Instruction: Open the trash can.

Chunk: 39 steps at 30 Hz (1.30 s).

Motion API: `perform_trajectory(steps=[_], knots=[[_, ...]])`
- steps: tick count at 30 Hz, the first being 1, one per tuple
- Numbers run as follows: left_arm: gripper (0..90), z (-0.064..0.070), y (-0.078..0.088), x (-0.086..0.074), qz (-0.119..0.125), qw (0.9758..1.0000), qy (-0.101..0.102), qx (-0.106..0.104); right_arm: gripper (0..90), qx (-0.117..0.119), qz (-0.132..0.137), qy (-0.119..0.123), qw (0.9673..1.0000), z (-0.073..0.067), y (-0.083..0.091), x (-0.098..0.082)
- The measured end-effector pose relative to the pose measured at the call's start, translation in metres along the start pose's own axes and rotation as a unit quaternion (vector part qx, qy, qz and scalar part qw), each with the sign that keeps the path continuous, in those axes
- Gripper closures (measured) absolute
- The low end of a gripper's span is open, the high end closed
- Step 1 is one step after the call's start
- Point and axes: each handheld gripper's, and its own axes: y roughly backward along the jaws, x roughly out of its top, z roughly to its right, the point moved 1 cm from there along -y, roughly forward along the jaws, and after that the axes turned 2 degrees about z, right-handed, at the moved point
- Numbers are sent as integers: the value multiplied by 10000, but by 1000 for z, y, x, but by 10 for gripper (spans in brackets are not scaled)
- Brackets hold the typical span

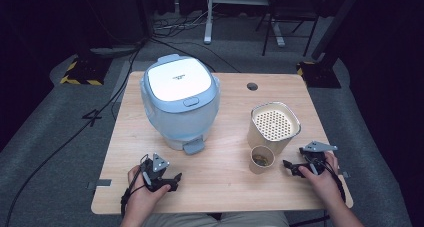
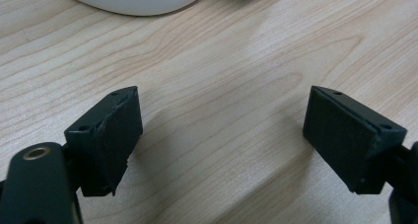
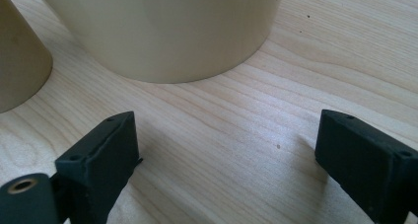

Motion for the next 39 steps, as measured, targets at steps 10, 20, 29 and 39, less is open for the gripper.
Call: perform_trajectory(steps=[10,20,29,39], knots=[[237,-1,3,2,-35,10000,-25,-11,102,0,18,-8,10000,0,0,0],[311,1,26,19,85,9995,-195,-242,103,3,21,-6,10000,0,0,0],[321,-2,49,31,243,9989,-214,-331,103,4,24,-6,10000,0,0,0],[324,-6,70,42,401,9980,-298,-387,104,8,27,-6,10000,0,0,0]])
